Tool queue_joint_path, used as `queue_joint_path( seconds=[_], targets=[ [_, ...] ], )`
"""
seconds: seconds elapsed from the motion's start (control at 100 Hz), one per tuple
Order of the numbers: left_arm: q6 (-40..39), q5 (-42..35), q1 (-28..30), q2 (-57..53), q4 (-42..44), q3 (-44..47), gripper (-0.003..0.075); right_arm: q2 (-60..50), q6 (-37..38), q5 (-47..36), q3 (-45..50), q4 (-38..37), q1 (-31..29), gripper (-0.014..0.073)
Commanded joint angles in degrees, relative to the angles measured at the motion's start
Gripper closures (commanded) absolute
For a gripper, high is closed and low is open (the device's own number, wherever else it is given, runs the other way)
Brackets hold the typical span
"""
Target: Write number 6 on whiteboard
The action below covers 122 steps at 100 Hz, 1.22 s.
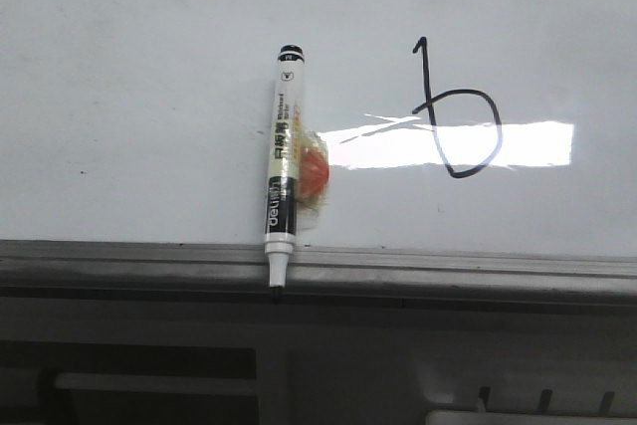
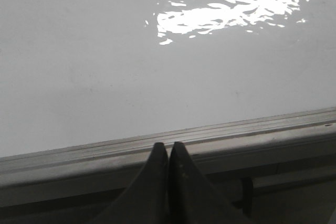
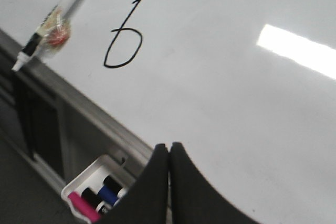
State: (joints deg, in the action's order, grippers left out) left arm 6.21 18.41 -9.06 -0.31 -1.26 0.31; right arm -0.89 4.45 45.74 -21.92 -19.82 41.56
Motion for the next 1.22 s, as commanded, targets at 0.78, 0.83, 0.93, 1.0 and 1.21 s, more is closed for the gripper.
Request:
queue_joint_path(
  seconds=[0.78,0.83,0.93,1.0,1.21],
  targets=[
    [-0.5,-3.8,0.2,-1.5,-0.1,2.5,0.0739,-0.7,0.1,-28.2,24.2,16.9,-37.4,0.0665],
    [-0.5,-3.8,0.2,-1.5,-0.1,2.5,0.0739,-0.8,0.1,-28.2,24.2,16.9,-37.4,0.0665],
    [-0.5,-3.8,0.2,-1.5,-0.1,2.5,0.0739,-0.8,0.1,-28.2,24.2,16.9,-37.4,0.0665],
    [-0.5,-3.8,0.2,-1.5,-0.1,2.5,0.0739,-0.8,0.1,-28.2,24.2,16.9,-37.4,0.0665],
    [-0.5,-3.8,0.2,-1.5,-0.1,2.5,0.0739,-0.8,0.1,-28.2,24.2,16.9,-37.4,0.0665]
  ],
)
